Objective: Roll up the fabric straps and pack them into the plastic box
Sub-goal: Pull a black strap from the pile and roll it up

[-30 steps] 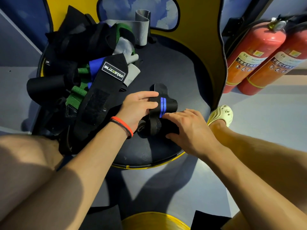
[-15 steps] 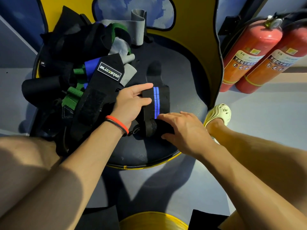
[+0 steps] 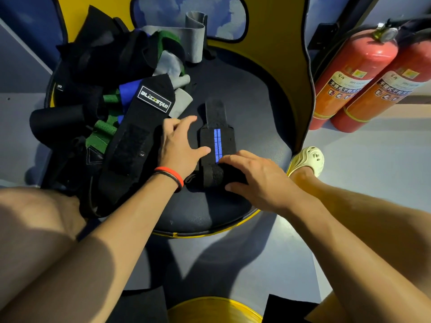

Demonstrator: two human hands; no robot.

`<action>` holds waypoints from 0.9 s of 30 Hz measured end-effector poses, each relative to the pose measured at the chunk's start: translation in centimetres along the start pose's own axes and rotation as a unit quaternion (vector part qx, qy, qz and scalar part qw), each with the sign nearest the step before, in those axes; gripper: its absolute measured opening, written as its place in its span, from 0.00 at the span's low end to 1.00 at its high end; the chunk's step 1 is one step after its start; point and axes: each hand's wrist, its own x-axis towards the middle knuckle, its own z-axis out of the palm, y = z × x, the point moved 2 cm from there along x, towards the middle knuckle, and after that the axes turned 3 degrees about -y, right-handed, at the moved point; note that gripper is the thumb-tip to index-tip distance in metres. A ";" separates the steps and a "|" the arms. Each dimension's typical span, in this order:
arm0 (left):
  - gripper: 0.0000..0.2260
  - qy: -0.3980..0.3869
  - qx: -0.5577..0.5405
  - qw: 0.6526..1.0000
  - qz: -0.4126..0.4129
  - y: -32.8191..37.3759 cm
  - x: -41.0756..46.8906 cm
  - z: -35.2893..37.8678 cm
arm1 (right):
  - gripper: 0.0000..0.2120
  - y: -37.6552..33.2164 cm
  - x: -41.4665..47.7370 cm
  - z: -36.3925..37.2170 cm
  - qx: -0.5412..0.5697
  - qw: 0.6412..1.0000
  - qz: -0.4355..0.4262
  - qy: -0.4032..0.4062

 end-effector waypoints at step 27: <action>0.10 -0.014 -0.084 0.994 -0.073 0.9 -2.3 -0.2 | 0.25 0.5 0.8 2.0 0.119 0.968 0.125 0.181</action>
